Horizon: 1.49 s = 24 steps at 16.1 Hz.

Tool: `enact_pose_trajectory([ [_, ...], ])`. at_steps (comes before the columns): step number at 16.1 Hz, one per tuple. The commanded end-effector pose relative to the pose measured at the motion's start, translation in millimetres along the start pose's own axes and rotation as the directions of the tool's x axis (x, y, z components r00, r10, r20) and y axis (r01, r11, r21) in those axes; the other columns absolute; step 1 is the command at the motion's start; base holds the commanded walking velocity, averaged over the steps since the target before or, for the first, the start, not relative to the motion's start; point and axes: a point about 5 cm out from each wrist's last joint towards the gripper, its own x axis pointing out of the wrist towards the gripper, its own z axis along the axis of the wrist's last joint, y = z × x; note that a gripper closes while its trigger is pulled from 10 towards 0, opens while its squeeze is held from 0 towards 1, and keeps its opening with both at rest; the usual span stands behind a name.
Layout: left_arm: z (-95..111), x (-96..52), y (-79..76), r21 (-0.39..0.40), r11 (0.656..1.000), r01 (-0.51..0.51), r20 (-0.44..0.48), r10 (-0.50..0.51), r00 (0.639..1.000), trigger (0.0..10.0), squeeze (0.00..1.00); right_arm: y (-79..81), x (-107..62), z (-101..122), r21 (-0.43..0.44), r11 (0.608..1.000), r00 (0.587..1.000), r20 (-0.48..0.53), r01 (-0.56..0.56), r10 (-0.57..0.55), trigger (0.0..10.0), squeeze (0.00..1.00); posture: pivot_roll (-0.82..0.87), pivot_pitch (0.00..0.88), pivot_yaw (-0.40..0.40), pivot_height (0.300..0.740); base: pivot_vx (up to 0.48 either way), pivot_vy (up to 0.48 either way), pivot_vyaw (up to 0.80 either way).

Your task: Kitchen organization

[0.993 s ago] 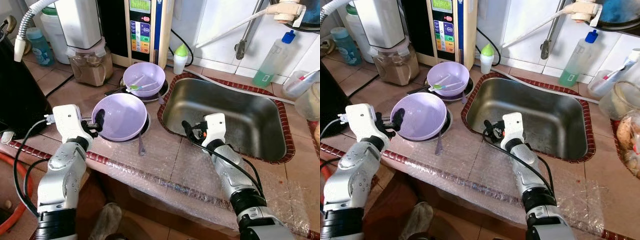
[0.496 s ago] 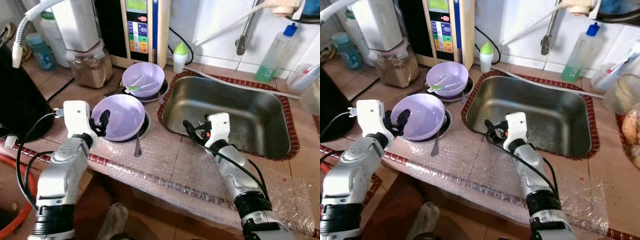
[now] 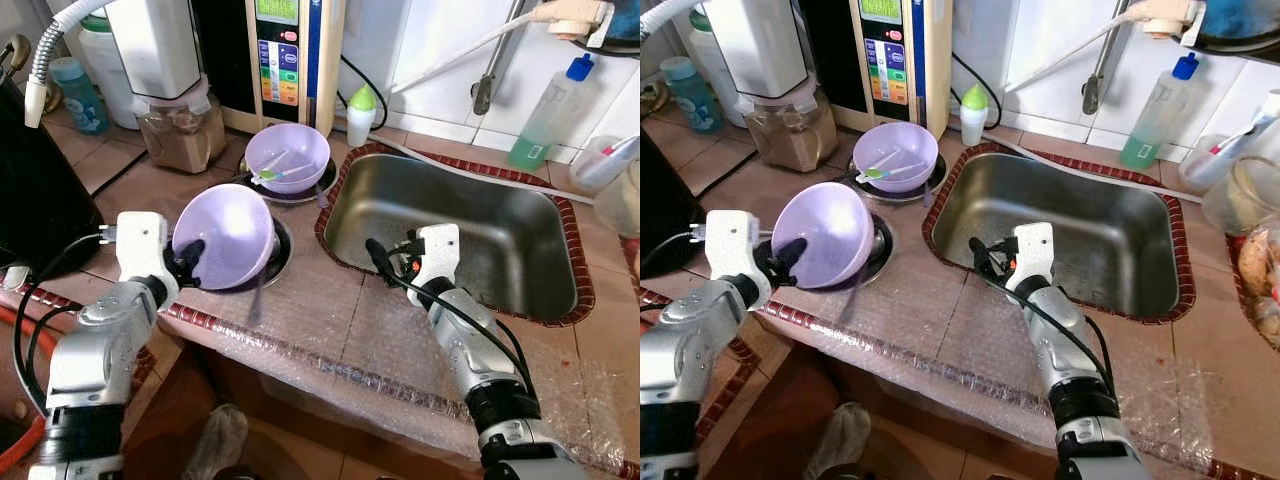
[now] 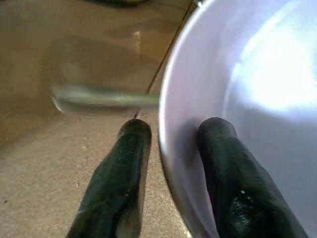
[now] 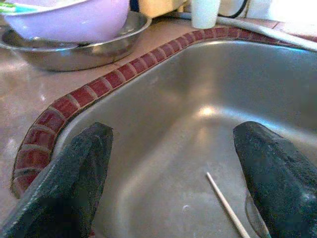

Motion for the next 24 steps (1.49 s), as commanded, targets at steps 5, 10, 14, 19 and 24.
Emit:
enact_pose_trajectory([
  [5,14,9.0,6.4,-0.016,1.0,-0.017,0.025,0.017,1.0,0.0,0.0,-2.3,3.7,10,-0.01,0.999,0.999,0.03,0.035,-0.035,10.0,0.0,0.03,0.0,-0.012,0.74,0.0,0.0,0.0],
  [10,27,11.5,-0.4,0.1,0.995,-0.012,0.084,0.004,0.996,0.0,0.0,-3.6,3.1,12,-0.016,0.998,0.997,0.046,0.066,-0.065,10.0,0.0,0.0,0.0,0.005,0.74,0.0,0.0,0.0],
  [14,36,13.6,-16.0,0.091,0.996,0.008,0.188,-0.025,0.982,0.0,0.0,-7.0,-0.4,12,-0.016,0.995,0.993,0.069,0.101,-0.1,10.0,0.0,0.0,0.0,0.007,0.74,0.0,0.0,0.0],
  [19,39,9.1,-20.3,0.11,0.994,0.003,0.236,-0.029,0.971,0.0,0.0,-0.1,3.8,20,0.005,0.997,0.992,0.106,0.073,-0.073,10.0,0.0,0.03,0.0,-0.001,0.74,0.0,0.0,0.0],
  [24,46,6.2,-23.6,0.164,0.985,-0.045,0.316,-0.009,0.949,0.0,0.0,26.8,1.5,48,0.137,0.966,0.95,0.255,-0.22,0.18,10.0,0.0,0.04,0.0,-0.026,0.74,0.0,0.0,0.0],
])
